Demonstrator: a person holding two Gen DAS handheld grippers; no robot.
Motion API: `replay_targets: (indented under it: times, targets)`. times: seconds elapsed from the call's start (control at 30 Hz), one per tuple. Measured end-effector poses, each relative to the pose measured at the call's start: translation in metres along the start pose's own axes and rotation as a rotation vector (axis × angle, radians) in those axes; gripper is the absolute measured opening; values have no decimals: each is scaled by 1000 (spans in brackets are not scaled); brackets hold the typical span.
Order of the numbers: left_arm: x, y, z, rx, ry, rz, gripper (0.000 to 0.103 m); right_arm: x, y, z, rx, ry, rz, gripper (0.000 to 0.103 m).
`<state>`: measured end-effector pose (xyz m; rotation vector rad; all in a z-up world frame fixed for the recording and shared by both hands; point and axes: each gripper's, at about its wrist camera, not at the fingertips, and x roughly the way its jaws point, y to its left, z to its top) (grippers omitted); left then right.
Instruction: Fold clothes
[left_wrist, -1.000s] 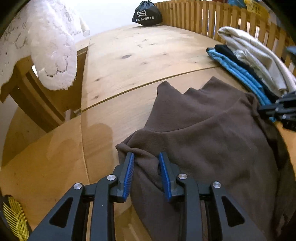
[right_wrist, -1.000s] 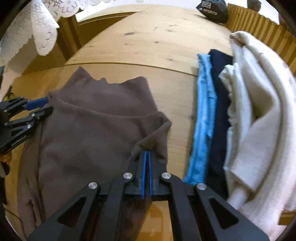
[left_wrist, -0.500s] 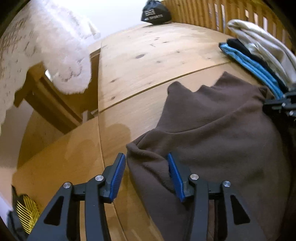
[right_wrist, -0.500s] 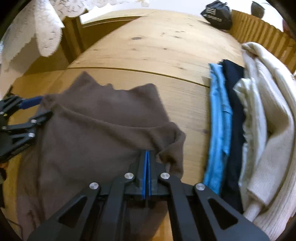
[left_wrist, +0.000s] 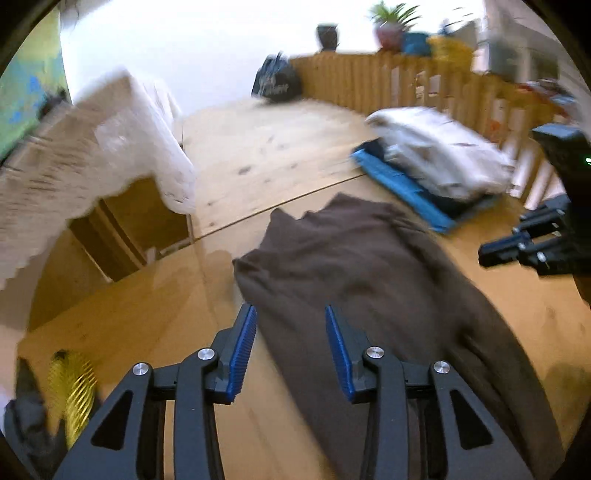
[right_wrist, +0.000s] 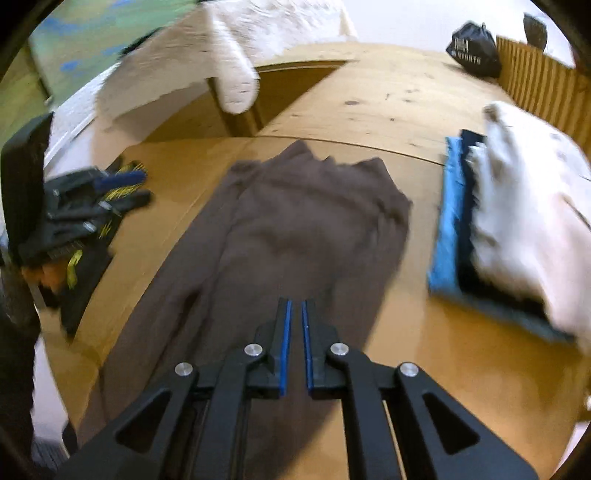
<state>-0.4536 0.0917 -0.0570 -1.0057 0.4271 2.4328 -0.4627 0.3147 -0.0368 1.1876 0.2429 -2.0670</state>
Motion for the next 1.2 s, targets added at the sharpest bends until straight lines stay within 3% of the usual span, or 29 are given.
replay_targets:
  times: [0.2, 0.27, 0.37, 0.47, 0.6, 0.73, 0.8, 0.87, 0.97, 1.07, 1.1, 1.2]
  targets:
    - [-177, -22, -68, 32, -126, 66, 39, -169, 29, -63, 13, -160, 59, 15]
    - [-232, -22, -87, 18, -154, 53, 41, -223, 43, -86, 12, -212, 99, 24]
    - [-283, -30, -114, -7, -182, 99, 41, -260, 70, -119, 5, -241, 92, 32]
    - [-283, -54, -147, 0, -165, 62, 41, -239, 98, -151, -13, -189, 61, 32]
    - [-222, -106, -188, 42, -59, -65, 42, -149, 123, -175, -14, -22, 30, 32]
    - [-158, -146, -215, 121, 59, -59, 40, -75, 135, -192, -48, 57, -94, 30]
    - [-126, -166, -229, 160, 118, -55, 40, -56, 139, -200, -53, 81, -103, 30]
    - [-111, -170, -241, 129, 168, -93, 36, -38, 148, -213, -88, 130, -80, 36]
    - [-123, -171, -242, 73, 121, -78, 34, -40, 153, -213, -156, 175, -48, 36]
    - [-148, -180, -231, -14, 49, -86, 37, -61, 123, -186, -56, 128, 55, 36]
    - [-156, -183, -227, -43, 25, -88, 37, -67, 112, -173, -37, 104, 38, 36]
    - [-161, -208, -216, -164, -34, -197, 42, -69, 85, -141, 11, 73, -12, 40]
